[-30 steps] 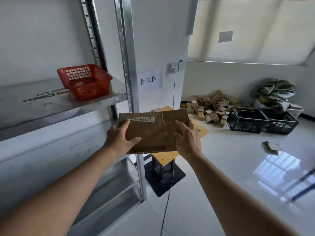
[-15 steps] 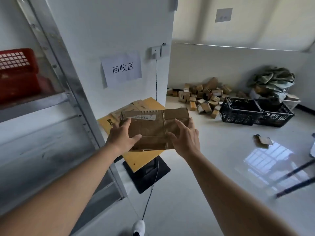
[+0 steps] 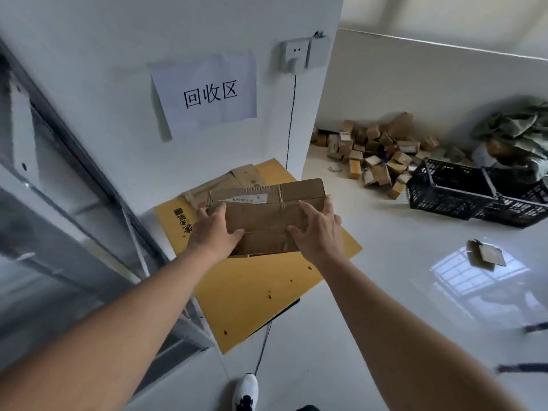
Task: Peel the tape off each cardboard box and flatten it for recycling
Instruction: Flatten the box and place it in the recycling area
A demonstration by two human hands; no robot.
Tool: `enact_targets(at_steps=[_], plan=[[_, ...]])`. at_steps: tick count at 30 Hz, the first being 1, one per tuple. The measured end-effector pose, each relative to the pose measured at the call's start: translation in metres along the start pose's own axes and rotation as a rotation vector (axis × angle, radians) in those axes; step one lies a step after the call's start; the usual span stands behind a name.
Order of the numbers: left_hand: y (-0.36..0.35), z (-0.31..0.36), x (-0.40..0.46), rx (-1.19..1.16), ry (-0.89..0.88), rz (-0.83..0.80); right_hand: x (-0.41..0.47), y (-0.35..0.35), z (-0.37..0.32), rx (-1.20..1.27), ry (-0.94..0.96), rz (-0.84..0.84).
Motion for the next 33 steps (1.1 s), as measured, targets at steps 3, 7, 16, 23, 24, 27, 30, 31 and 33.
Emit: enact_targets(at_steps=[3, 7, 16, 23, 24, 27, 30, 31, 33], plan=[[-0.010, -0.007, 0.035, -0.004, 0.053, -0.019, 0.040, -0.022, -0.004, -0.009, 0.003, -0.063], [-0.025, -0.017, 0.085, -0.014, 0.154, -0.019, 0.104, -0.051, -0.007, -0.020, 0.048, -0.135], [-0.075, -0.050, 0.183, -0.061, 0.421, 0.069, 0.250, -0.141, -0.021, -0.050, 0.226, -0.362], [-0.099, -0.074, 0.227, -0.055, 0.525, 0.137, 0.314, -0.197, -0.038, -0.070, 0.331, -0.479], [-0.103, -0.078, 0.231, -0.050, 0.534, 0.142, 0.320, -0.204, -0.039, -0.075, 0.346, -0.488], [-0.115, -0.092, 0.243, 0.004, 0.548, 0.159, 0.336, -0.224, -0.045, -0.100, 0.403, -0.502], [-0.126, -0.104, 0.250, 0.064, 0.547, 0.179, 0.343, -0.247, -0.047, -0.181, 0.465, -0.536], [-0.128, -0.104, 0.251, 0.098, 0.526, 0.178, 0.343, -0.252, -0.046, -0.220, 0.485, -0.542], [-0.135, -0.102, 0.254, 0.174, 0.464, 0.148, 0.340, -0.263, -0.044, -0.299, 0.524, -0.537]])
Point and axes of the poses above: each hand's wrist, its own x-axis towards the middle knuckle, its own y-axis out of the back of the hand, z = x × y, the point moved 7 cm from there along x, towards the middle knuckle, and after that the axes turned 5 degrees about -y, right-handed, at the moved point
